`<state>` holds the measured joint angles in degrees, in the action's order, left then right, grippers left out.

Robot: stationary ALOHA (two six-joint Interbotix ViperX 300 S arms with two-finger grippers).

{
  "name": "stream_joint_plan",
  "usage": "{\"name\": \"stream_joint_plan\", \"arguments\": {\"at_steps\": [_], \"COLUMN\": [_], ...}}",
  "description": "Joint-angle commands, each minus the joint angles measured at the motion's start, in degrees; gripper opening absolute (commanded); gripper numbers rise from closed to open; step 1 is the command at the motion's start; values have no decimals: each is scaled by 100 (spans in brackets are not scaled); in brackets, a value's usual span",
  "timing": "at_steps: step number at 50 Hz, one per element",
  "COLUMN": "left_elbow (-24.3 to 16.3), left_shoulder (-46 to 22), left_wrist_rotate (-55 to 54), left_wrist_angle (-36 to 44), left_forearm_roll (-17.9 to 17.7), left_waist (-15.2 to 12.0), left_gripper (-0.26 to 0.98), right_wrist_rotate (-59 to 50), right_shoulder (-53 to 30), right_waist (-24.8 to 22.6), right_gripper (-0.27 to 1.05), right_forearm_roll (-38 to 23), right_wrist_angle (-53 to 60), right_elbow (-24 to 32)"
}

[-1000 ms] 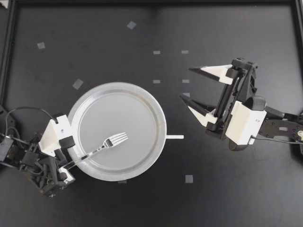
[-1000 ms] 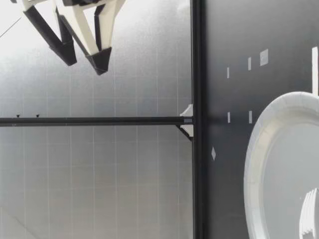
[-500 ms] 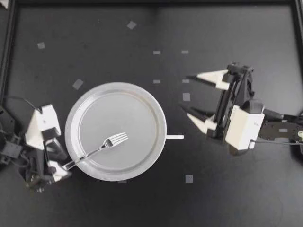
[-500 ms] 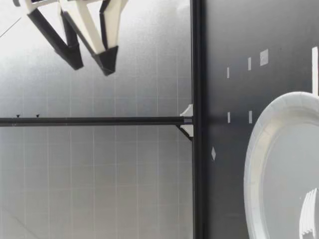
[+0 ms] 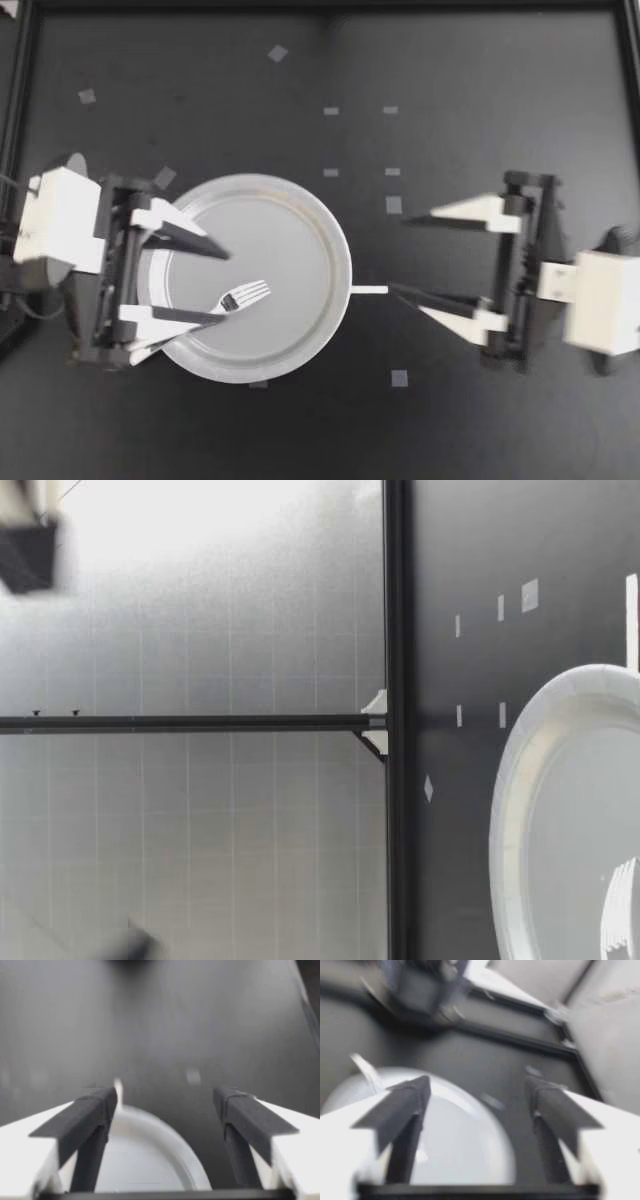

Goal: Pick up the fork and place it on the plate.

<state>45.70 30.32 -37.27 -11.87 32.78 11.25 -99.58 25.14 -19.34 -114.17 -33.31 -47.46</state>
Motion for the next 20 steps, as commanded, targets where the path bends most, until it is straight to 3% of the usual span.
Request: {"name": "stream_joint_plan", "arguments": {"at_steps": [1,11,20], "left_elbow": [-369,-343,-396], "left_shoulder": [-457,-1283,-1819], "left_wrist_rotate": [167,167,167], "left_wrist_angle": [536,1406,1995], "left_forearm_roll": [299,308,299], "left_waist": [-132,-483,-659], "left_gripper": [69,57,26], "right_wrist_rotate": [-721,-1301,-1354], "right_shoulder": [281,202,123], "right_waist": [-132,-132,-132], "right_gripper": [48,19,5], "right_forearm_roll": [-35,-35,-44], "right_wrist_angle": [114,149,158], "right_elbow": [-97,-448,-554]}}
